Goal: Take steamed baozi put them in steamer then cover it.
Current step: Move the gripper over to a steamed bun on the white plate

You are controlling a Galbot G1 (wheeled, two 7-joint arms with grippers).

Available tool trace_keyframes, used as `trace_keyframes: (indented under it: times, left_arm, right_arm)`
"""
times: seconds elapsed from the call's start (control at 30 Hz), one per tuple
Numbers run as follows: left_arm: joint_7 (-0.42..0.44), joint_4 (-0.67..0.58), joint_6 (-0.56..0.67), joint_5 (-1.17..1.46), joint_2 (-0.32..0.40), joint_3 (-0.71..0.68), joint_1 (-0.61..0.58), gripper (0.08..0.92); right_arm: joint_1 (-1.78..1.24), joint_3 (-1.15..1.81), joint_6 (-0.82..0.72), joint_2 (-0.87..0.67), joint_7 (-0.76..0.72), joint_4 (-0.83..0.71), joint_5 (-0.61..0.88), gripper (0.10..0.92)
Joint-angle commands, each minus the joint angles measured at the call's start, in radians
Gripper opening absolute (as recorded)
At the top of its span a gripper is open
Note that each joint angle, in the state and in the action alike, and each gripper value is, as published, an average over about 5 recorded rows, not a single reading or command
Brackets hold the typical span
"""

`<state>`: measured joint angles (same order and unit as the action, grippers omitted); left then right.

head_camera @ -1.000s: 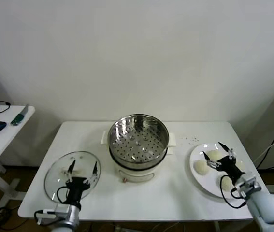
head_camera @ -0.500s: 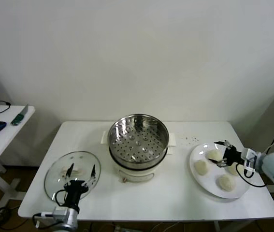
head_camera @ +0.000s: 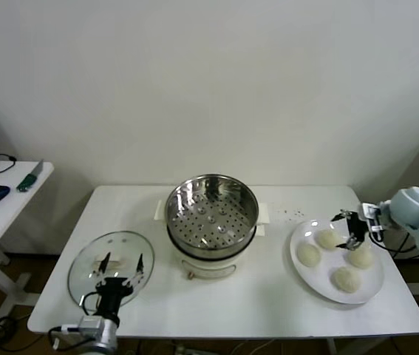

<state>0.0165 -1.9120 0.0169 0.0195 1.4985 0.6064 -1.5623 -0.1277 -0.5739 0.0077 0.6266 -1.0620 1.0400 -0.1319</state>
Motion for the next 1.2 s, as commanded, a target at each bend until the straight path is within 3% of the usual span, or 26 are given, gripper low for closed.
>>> trace_keyframes:
  times: [0.03, 0.4, 0.9, 1.2]
  left_arm:
    - [-0.002, 0.002, -0.005, 0.005, -0.004, 0.001, -0.001, 0.823]
    - [-0.003, 0.002, -0.02, 0.003, -0.018, 0.007, 0.013, 0.823]
    - [-0.005, 0.009, -0.025, -0.002, -0.022, 0.01, 0.019, 0.823]
    - [-0.007, 0.006, -0.023, -0.016, -0.016, 0.007, 0.017, 0.823]
  right_arm:
    - [0.201, -0.252, 0.006, 0.054, -0.059, -0.118, -0.025, 0.823]
    - [0.166, -0.206, 0.043, 0.188, -0.036, -0.257, -0.1, 0.823]
    - [0.134, -0.198, 0.071, 0.252, -0.045, -0.32, -0.125, 0.822]
    - [0.14, -0.193, 0.085, 0.265, -0.054, -0.344, -0.145, 0.721]
